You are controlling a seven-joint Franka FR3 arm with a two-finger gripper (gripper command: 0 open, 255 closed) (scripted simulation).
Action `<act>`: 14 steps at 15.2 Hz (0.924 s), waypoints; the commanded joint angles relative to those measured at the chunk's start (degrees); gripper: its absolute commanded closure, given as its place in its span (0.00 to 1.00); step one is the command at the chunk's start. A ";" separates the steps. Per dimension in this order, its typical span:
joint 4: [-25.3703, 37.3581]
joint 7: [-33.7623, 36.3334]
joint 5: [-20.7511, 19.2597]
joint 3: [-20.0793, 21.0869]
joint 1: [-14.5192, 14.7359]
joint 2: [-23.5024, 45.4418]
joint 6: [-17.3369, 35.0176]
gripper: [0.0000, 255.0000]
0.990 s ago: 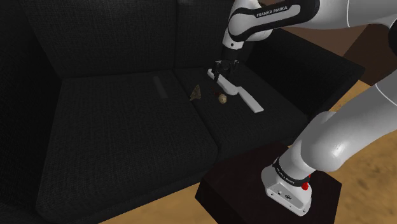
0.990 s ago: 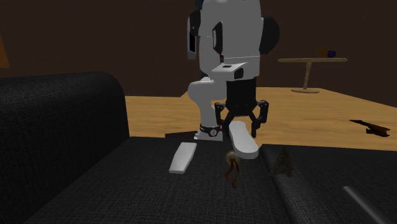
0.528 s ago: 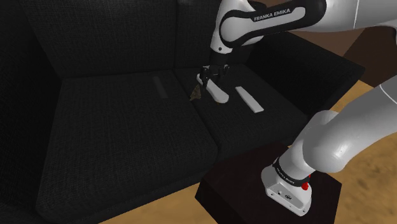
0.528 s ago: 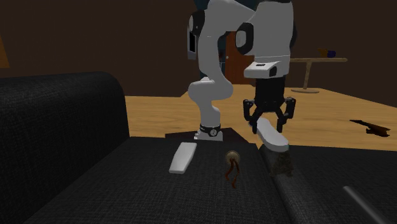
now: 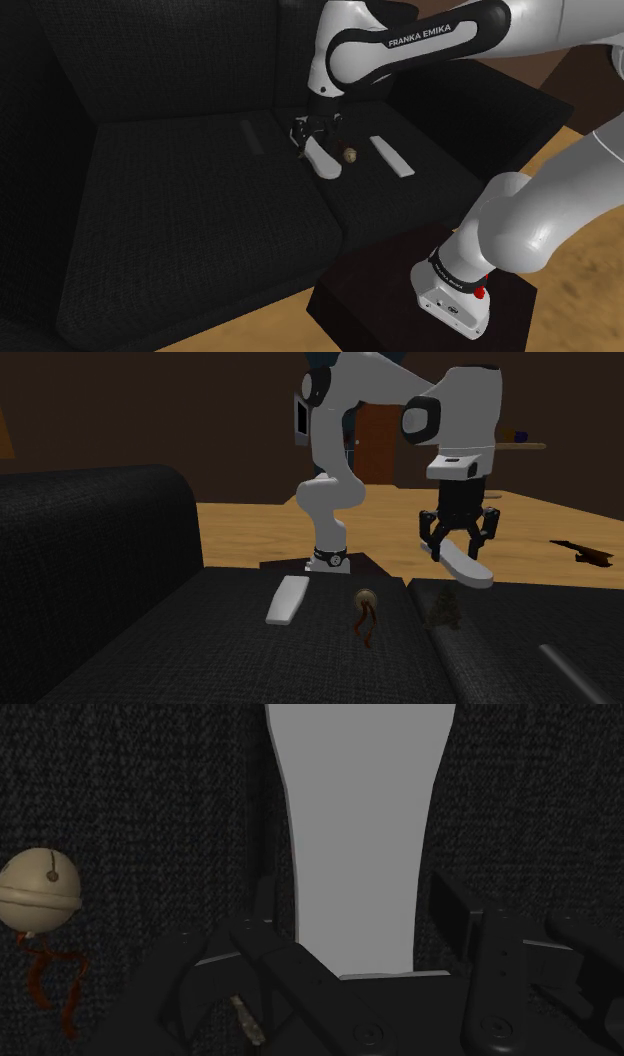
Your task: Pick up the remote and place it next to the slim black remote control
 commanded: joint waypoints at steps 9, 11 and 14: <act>-4.24 -0.38 0.50 0.25 0.23 3.61 7.89 1.00; -4.98 -0.54 0.62 0.27 0.25 4.50 9.52 1.00; -5.81 -0.74 0.76 0.31 0.27 5.64 11.48 1.00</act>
